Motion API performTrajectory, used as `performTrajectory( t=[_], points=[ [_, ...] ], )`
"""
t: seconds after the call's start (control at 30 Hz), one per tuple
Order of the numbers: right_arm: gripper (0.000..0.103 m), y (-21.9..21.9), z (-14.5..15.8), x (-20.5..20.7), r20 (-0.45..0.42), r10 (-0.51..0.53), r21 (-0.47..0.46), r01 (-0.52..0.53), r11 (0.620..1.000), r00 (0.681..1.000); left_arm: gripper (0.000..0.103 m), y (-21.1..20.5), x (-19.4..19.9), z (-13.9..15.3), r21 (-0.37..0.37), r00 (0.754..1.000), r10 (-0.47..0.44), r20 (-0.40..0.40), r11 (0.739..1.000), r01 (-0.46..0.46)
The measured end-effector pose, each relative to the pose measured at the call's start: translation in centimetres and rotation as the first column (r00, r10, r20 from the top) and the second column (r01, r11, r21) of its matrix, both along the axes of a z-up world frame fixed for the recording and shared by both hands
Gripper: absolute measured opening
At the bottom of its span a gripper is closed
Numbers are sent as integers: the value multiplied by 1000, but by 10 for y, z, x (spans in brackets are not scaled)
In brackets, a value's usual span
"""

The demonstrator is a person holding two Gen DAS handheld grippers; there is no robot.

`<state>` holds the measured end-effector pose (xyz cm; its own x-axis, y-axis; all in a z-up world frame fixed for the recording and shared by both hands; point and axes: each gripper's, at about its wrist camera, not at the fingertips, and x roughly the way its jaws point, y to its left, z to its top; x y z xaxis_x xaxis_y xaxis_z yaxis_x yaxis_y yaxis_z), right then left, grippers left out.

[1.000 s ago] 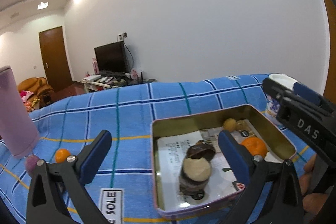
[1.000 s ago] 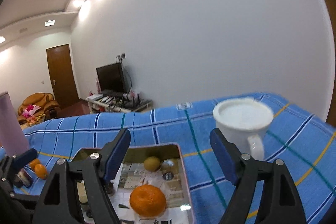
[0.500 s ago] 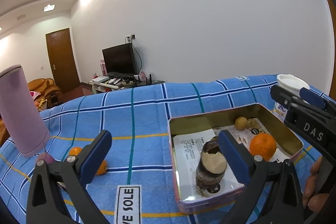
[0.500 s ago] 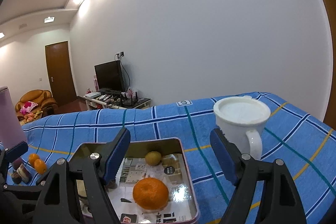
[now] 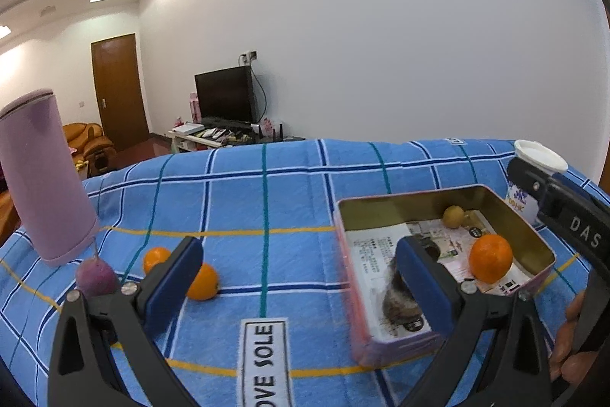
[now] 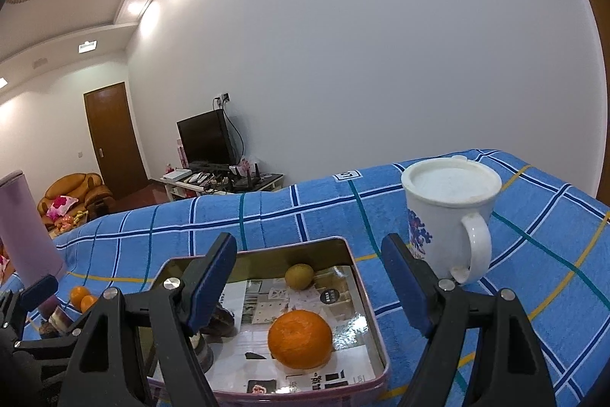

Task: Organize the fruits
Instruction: 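Open both tools to release the fruits into the tin and withdraw, then move both tools down toward the remaining fruits beside the pink kettle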

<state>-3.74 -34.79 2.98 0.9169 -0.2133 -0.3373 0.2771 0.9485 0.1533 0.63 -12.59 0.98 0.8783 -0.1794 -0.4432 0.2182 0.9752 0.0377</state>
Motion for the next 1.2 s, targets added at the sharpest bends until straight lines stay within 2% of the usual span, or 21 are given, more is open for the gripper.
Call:
performTrajectory(
  t=[0.27, 0.5, 0.9, 1.2],
  points=[
    [79, 16, 0, 0, 10, 4, -9, -4, 1000, 1000, 103, 18, -1, -1, 4, 999, 33, -8, 999, -33],
    [79, 42, 1, 2, -3, 22, -82, -22, 996, 1000, 103, 35, 0, -2, 20, 999, 50, -8, 999, -50],
    [79, 80, -6, 15, -67, 106, -18, -108, 994, 992, 103, 77, 10, -5, 45, 995, 95, -26, 995, -93],
    [79, 121, -10, 25, -94, 173, -17, -175, 984, 980, 103, 112, 18, -9, 43, 989, 139, -49, 990, -137]
  ],
)
